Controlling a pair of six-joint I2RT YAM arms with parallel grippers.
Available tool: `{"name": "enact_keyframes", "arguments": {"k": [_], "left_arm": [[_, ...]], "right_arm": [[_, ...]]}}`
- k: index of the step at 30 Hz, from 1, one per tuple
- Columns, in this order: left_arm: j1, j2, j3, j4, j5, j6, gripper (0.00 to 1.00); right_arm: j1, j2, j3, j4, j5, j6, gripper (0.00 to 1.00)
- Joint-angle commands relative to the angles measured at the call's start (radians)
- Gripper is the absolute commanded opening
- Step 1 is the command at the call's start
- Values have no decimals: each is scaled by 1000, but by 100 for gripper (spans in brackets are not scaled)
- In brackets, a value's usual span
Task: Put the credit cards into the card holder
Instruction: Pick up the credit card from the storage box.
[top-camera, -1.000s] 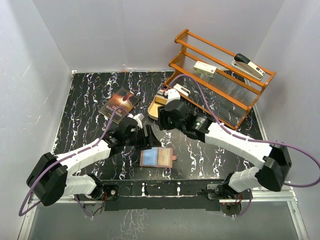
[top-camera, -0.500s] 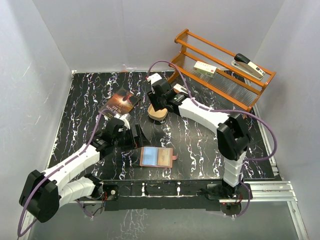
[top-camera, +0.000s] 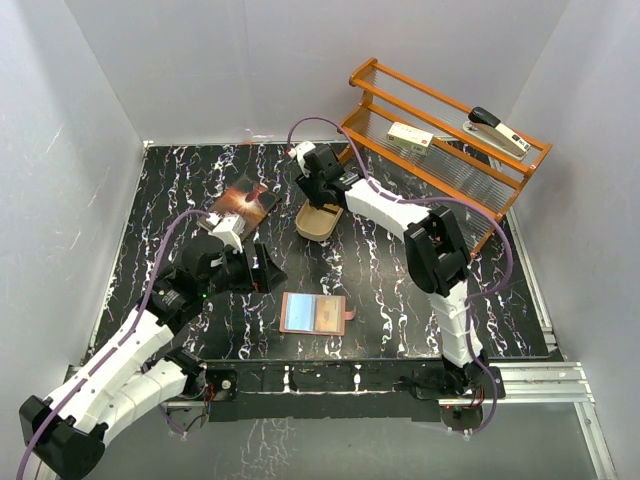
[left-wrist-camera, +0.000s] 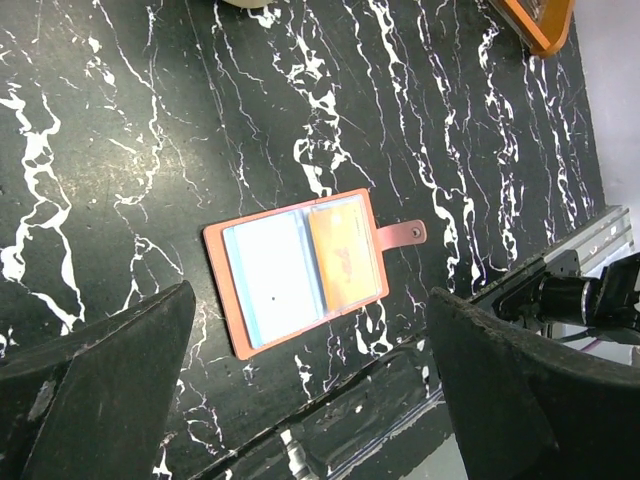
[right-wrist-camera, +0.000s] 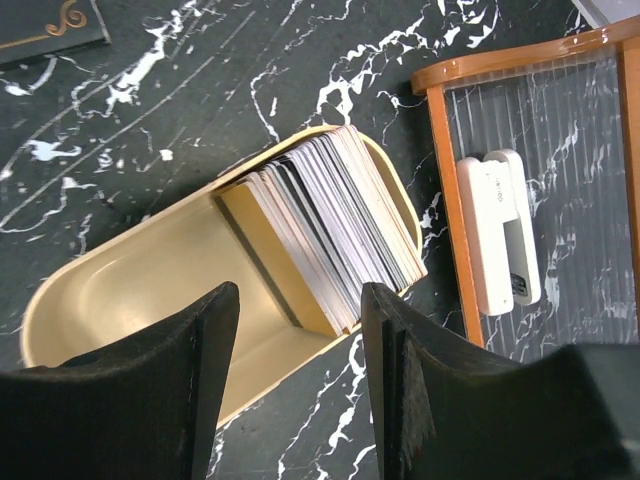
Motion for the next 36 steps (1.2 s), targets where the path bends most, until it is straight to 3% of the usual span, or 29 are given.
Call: {"name": "enact_keyframes", "arguments": {"k": [1,11,15,21,36], "left_arm": [[5,-10,-8,-50,-38,42,98],[4,-7,-16,-49,-58,53,98],[5,-19,-17,-53,-78,49,99],[4,-38,-23,-54,-98,39,98],[4,-50,-40,-43,-92,27,98]], "right_arm": [[2,41,80,12,38,-81,50],[-3,139,146,13,74,-134,50],[-3,143,145,39,127,-145,41],[-3,141,138,55,167,-170,37],[-3,115,141,69,186,-200,12]]}}
